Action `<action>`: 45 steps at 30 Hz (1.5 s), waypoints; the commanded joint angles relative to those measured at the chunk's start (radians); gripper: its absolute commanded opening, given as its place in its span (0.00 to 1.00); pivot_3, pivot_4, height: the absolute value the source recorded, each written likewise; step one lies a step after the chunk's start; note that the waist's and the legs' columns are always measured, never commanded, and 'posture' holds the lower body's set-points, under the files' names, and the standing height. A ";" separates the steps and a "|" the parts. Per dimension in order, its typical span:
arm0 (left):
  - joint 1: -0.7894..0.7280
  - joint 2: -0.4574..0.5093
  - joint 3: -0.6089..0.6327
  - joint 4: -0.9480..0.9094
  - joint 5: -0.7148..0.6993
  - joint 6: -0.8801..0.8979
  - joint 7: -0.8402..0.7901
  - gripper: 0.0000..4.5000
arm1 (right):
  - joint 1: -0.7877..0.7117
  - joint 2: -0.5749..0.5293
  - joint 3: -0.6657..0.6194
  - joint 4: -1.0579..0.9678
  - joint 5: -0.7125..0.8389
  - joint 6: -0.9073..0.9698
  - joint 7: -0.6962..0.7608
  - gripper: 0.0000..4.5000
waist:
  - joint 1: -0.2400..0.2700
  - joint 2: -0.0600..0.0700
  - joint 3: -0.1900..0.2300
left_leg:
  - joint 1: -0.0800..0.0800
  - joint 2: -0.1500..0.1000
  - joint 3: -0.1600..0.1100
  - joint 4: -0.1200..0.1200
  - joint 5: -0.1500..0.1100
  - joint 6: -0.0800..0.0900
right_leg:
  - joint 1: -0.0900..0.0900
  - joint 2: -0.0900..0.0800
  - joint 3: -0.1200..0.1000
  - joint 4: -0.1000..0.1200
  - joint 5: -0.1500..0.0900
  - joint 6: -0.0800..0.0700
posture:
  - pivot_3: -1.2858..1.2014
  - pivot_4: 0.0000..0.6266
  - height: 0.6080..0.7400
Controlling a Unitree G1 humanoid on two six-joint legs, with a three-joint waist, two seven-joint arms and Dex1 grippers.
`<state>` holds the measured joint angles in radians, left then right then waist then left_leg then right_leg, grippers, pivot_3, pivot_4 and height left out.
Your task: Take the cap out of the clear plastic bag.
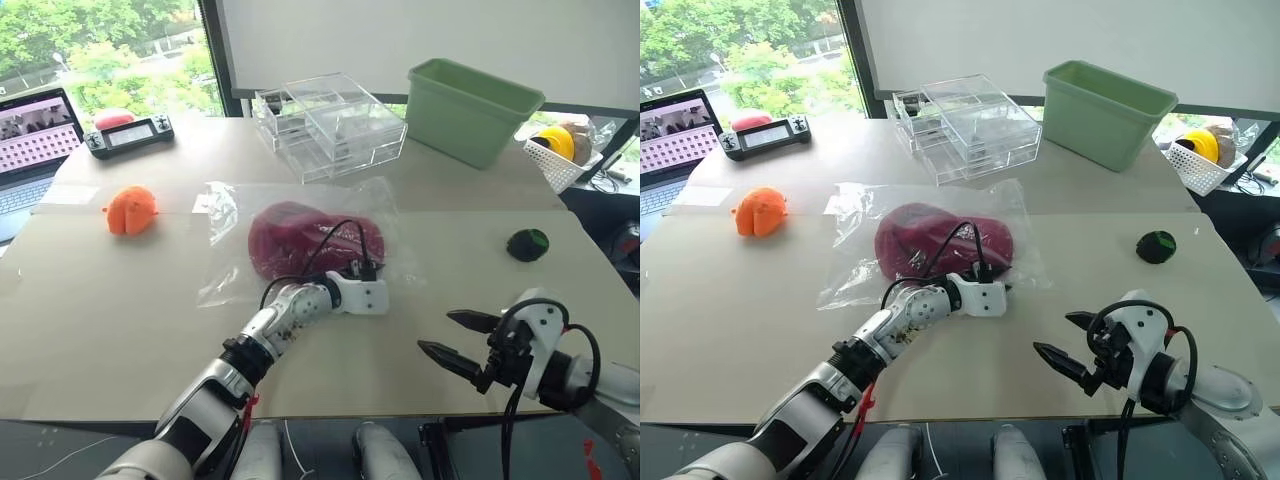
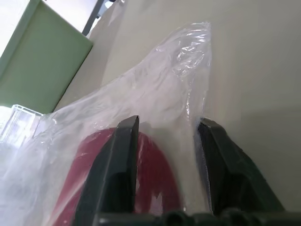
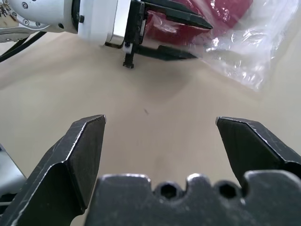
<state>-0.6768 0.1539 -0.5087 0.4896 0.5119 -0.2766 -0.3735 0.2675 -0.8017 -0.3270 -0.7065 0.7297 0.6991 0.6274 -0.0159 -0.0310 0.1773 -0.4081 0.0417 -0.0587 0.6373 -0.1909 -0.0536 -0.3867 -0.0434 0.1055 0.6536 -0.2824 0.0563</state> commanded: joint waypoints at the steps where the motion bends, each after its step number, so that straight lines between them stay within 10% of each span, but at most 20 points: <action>1: 0.001 0.001 -0.003 0.003 0.009 0.014 0.002 0.02 | -0.010 0.007 -0.011 -0.024 0.000 -0.019 0.006 1.00 | 0.001 0.000 0.000 | 0.000 0.000 0.000 0.000 0.000 0.000 | 0.000 0.000 0.000 0.000 0.000 0.000 | 0.52 0.24 0.96; 13: 0.059 0.016 0.043 -0.099 -0.103 0.013 -0.069 0.01 | -0.009 0.022 -0.005 -0.037 -0.002 -0.011 -0.002 1.00 | 0.001 0.000 0.000 | 0.000 0.000 0.000 0.000 0.000 0.000 | 0.000 0.000 0.000 0.000 0.000 0.000 | 0.52 0.24 0.96; 26: 0.359 0.399 0.317 -0.435 -0.641 -0.071 -0.560 0.01 | -0.063 0.041 0.049 0.003 -0.040 -0.025 0.008 1.00 | -0.012 0.001 -0.001 | 0.002 0.001 0.001 -0.003 0.000 0.000 | -0.001 0.000 0.000 0.002 0.000 -0.001 | 0.52 0.24 0.96; 36: 0.203 0.601 0.369 0.349 -0.458 -1.000 -0.564 0.01 | -0.125 0.047 0.093 0.051 -0.058 -0.028 0.030 1.00 | 0.000 0.001 -0.001 | 0.003 0.002 0.002 -0.003 0.000 0.000 | -0.001 0.000 0.000 0.001 0.000 -0.002 | 0.52 0.24 0.96; 45: 0.000 0.699 0.313 0.665 0.006 -0.977 -0.003 0.01 | -0.153 0.063 0.123 0.062 -0.080 -0.029 0.036 1.00 | -0.001 0.001 -0.001 | 0.003 0.002 0.002 -0.003 0.000 0.000 | -0.002 0.000 0.000 0.002 0.000 -0.002 | 0.52 0.24 0.96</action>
<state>-0.6675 0.8306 -0.1812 1.1297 0.4486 -1.2827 -0.4781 0.1246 -0.7398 -0.2006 -0.6222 0.6485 0.6948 0.6558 -0.0172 -0.0298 0.1760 -0.4051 0.0437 -0.0565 0.6341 -0.1907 -0.0536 -0.3882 -0.0430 0.1054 0.6560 -0.2828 0.0547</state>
